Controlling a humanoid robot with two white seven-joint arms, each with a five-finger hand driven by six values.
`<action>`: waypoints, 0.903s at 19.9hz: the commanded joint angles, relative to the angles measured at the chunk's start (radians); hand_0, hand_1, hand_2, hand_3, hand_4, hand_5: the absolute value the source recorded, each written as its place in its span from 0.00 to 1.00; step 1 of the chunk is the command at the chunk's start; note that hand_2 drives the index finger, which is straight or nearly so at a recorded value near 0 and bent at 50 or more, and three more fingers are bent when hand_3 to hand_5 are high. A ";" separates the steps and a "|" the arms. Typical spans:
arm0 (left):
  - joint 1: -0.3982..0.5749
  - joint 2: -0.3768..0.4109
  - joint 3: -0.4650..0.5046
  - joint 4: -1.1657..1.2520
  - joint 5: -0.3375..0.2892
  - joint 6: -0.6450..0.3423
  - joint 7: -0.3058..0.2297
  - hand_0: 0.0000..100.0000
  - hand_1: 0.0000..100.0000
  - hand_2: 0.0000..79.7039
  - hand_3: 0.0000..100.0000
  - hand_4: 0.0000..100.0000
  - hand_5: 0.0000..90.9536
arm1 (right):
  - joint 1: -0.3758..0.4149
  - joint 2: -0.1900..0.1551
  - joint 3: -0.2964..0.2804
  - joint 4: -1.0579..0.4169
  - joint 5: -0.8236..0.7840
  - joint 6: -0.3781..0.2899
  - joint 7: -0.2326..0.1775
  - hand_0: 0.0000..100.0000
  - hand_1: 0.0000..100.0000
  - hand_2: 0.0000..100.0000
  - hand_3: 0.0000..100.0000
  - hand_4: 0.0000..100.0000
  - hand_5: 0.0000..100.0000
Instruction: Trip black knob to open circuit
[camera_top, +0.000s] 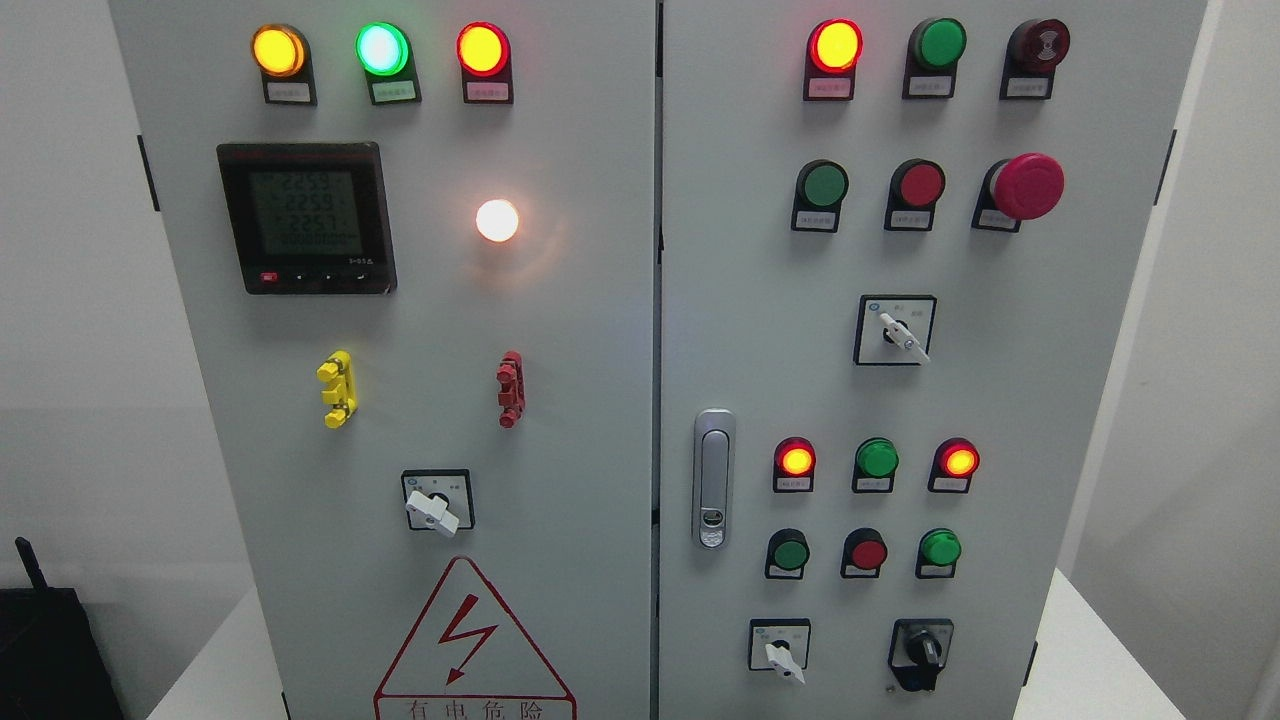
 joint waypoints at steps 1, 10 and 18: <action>0.000 -0.001 0.001 0.001 0.002 0.001 0.000 0.12 0.39 0.00 0.00 0.00 0.00 | -0.008 -0.005 -0.016 -0.072 0.001 0.008 0.006 0.91 0.98 0.00 1.00 1.00 0.90; 0.000 -0.001 0.001 0.001 0.002 0.001 0.000 0.12 0.39 0.00 0.00 0.00 0.00 | -0.024 -0.005 -0.028 -0.293 -0.004 0.169 0.006 1.00 1.00 0.00 1.00 1.00 0.90; 0.000 -0.001 0.001 0.001 0.002 0.001 0.000 0.12 0.39 0.00 0.00 0.00 0.00 | -0.039 0.000 -0.030 -0.375 -0.002 0.217 0.006 1.00 1.00 0.00 1.00 1.00 0.90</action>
